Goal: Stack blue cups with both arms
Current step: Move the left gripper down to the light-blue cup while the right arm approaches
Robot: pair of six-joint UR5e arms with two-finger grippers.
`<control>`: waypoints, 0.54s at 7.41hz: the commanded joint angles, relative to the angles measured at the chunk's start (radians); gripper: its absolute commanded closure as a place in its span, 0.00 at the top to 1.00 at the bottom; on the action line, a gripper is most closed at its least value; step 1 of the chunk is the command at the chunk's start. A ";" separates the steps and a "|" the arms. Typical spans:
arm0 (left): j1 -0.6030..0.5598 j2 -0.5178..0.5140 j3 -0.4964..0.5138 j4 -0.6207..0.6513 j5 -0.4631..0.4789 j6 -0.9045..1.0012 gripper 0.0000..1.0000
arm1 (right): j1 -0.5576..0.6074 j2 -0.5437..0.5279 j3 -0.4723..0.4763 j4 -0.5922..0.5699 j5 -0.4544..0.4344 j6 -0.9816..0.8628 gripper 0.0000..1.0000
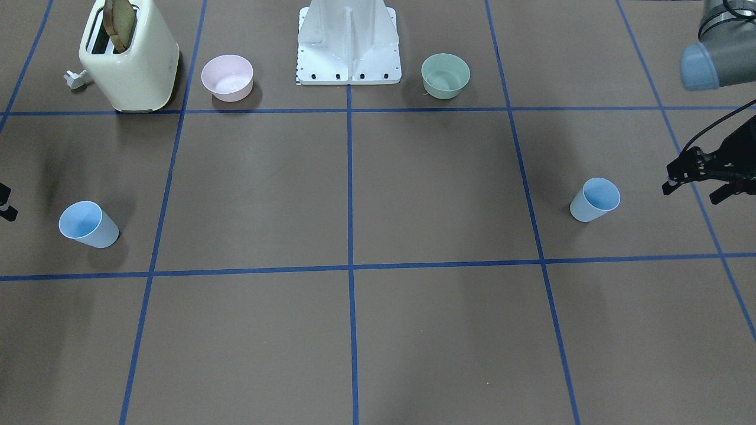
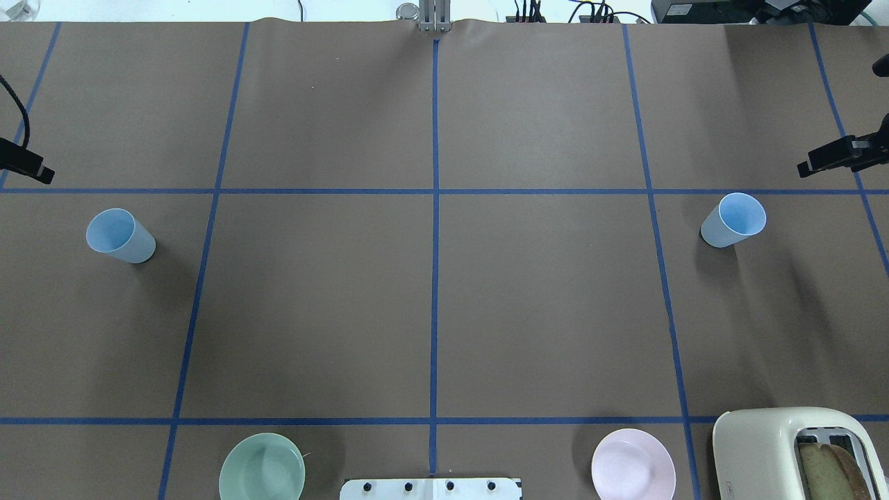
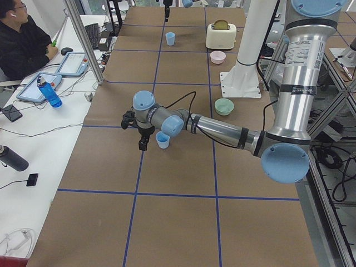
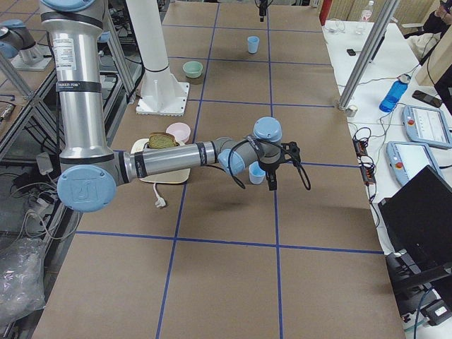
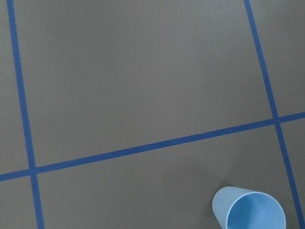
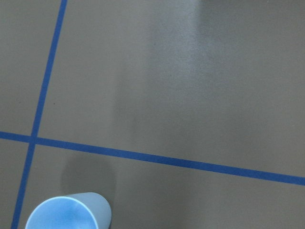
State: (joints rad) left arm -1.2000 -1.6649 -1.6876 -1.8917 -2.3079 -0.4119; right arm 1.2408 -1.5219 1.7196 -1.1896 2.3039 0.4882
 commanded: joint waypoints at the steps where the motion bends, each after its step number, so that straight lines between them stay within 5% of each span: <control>1: 0.072 0.001 0.048 -0.104 0.037 -0.080 0.98 | 0.003 0.012 0.046 -0.064 0.005 0.001 1.00; 4: 0.151 0.004 0.058 -0.187 0.065 -0.174 0.98 | 0.002 0.019 0.035 -0.064 0.005 0.001 1.00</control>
State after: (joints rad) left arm -1.0708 -1.6648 -1.6316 -2.0475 -2.2491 -0.5574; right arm 1.2427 -1.5060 1.7587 -1.2529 2.3086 0.4893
